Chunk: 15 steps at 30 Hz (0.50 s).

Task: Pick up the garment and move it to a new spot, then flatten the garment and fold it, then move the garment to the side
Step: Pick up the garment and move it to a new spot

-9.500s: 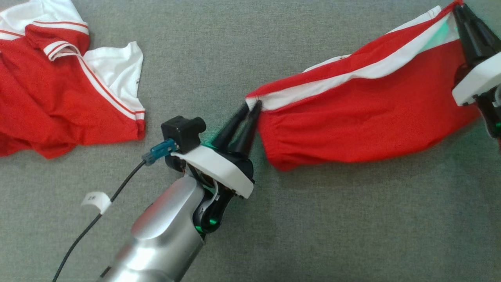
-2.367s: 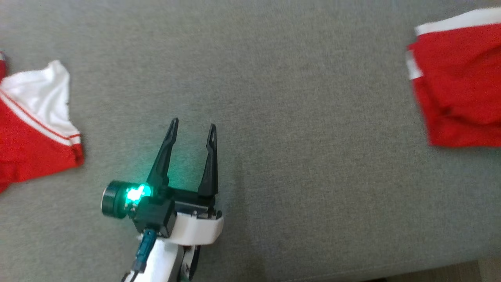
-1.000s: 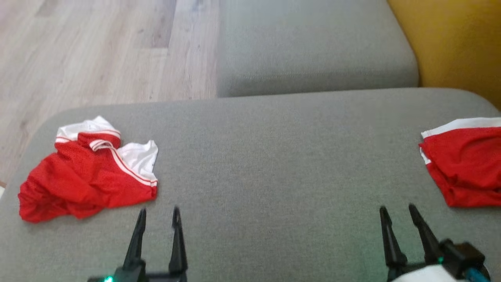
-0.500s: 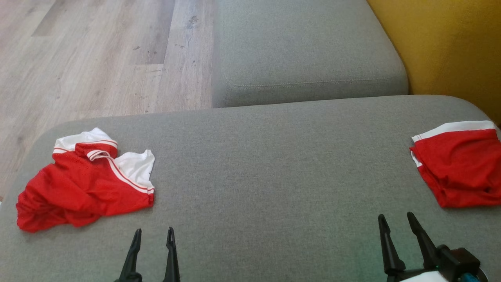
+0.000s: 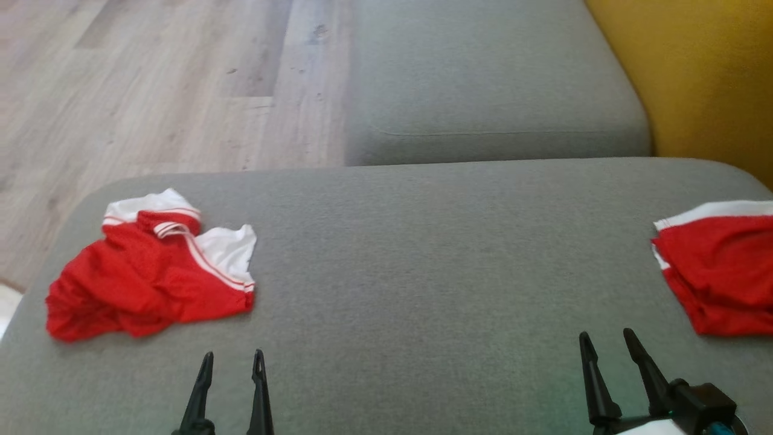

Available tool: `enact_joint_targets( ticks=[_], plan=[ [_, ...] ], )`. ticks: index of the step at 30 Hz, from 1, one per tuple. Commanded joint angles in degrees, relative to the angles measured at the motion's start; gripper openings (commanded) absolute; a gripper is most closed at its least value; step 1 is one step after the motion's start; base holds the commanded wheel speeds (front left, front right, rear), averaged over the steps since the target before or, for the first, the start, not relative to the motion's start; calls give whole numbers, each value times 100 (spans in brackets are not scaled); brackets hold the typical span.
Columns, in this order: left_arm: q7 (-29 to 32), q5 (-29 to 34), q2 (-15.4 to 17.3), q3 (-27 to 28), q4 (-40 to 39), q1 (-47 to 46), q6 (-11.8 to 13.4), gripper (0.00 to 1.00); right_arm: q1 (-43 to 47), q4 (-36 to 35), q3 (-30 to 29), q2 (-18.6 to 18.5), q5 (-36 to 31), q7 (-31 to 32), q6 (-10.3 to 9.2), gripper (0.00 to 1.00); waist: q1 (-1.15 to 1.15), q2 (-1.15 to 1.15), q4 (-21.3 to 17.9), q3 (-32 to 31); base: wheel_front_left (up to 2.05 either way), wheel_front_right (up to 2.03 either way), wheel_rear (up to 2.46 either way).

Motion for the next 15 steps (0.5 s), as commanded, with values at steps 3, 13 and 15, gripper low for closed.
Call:
enact_joint_targets(
  ticks=[3,13,15],
  plan=[
    [-30,92,-32,201,-209,-399,6,100,-180,-171,131,-50,13,-63,42,100,0,0,376,46,0,0,0],
    [-30,204,-32,406,-268,-415,13,100,-298,-196,181,4,58,-63,42,100,0,0,1456,221,0,0,0],
    [-30,216,-31,474,-273,-427,19,100,-315,-194,172,19,60,-63,42,100,0,0,1695,270,0,0,0]
  ],
)
